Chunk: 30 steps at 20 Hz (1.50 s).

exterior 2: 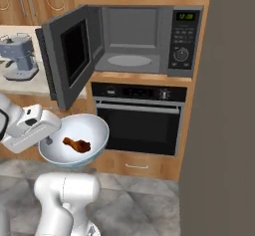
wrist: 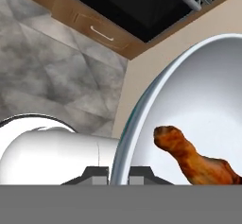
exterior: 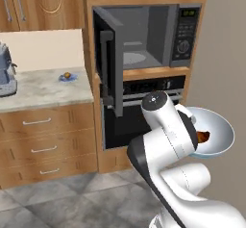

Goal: Remove the apple from the bowl and place it on the small plate. Then place the bowl with only the chicken drumstick in the microwave, close the door, and press the start button to microwave the chicken drumstick.

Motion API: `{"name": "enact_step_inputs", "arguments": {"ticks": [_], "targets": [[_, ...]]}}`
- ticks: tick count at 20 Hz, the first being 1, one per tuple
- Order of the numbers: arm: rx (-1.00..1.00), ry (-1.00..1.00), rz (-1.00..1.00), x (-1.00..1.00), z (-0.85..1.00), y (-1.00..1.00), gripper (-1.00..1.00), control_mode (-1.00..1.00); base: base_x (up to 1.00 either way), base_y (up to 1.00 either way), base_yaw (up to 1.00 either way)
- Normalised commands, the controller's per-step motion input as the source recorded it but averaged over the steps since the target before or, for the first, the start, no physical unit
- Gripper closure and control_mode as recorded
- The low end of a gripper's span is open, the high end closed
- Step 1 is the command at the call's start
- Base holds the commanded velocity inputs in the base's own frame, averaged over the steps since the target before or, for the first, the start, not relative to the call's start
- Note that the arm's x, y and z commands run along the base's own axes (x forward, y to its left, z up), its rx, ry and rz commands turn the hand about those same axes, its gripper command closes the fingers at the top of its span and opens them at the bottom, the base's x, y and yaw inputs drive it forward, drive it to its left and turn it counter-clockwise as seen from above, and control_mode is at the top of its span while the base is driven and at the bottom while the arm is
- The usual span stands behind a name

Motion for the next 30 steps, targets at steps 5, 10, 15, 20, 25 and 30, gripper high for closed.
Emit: {"name": "enact_step_inputs", "arguments": {"ticks": [5,10,15,20,25,30], "targets": [[0.0,0.0,0.0,0.0,0.0,0.0,1.0,1.0,0.33,-0.68,0.02],[0.0,0.0,0.0,0.0,0.0,0.0,1.0,1.0,0.6,-0.26,0.13],[0.0,0.0,0.0,0.0,0.0,0.0,1.0,1.0,0.66,-0.01,0.08],[0.0,0.0,0.0,0.0,0.0,0.0,1.0,1.0,0.51,-0.08,0.03],[0.0,0.0,0.0,0.0,0.0,0.0,1.0,1.0,0.25,-0.05,0.01],[0.0,0.0,0.0,0.0,0.0,0.0,1.0,1.0,0.47,0.0,0.0]]}}
